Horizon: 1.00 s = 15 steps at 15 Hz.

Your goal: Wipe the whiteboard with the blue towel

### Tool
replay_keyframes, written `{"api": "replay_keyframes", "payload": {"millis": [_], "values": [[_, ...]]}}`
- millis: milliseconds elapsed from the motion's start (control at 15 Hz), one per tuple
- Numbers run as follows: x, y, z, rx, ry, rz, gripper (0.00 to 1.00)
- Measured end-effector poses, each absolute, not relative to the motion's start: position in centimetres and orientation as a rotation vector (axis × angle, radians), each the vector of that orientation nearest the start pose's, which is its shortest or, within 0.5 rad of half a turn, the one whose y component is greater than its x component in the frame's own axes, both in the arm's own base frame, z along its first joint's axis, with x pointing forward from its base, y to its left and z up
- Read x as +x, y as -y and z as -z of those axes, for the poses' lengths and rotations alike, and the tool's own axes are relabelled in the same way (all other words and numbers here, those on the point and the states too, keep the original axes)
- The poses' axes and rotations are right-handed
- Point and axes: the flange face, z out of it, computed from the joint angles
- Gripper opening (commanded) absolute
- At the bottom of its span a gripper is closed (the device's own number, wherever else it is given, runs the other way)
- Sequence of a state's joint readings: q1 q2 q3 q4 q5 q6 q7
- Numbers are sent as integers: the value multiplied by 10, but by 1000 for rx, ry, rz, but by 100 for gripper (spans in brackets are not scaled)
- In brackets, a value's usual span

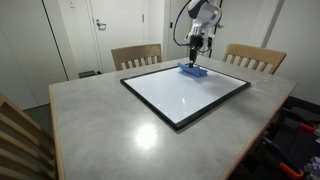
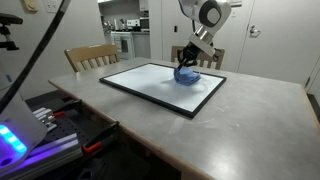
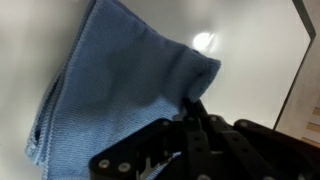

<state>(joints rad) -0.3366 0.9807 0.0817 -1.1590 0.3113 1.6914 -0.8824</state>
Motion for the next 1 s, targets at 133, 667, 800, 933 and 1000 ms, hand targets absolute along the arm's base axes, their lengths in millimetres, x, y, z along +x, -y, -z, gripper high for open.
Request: {"api": "replay_keyframes", "payload": {"millis": [133,667,800,933,1000], "values": [[695,157,-172,-2499,644,-240,1],[701,133,-154,-2483,672,-265,1],[704,128,-152,-2481,678,-263,1],[709,120,-150,-2479,683,-258,1],[711,115,-149,-2478,686,-257,1]]}}
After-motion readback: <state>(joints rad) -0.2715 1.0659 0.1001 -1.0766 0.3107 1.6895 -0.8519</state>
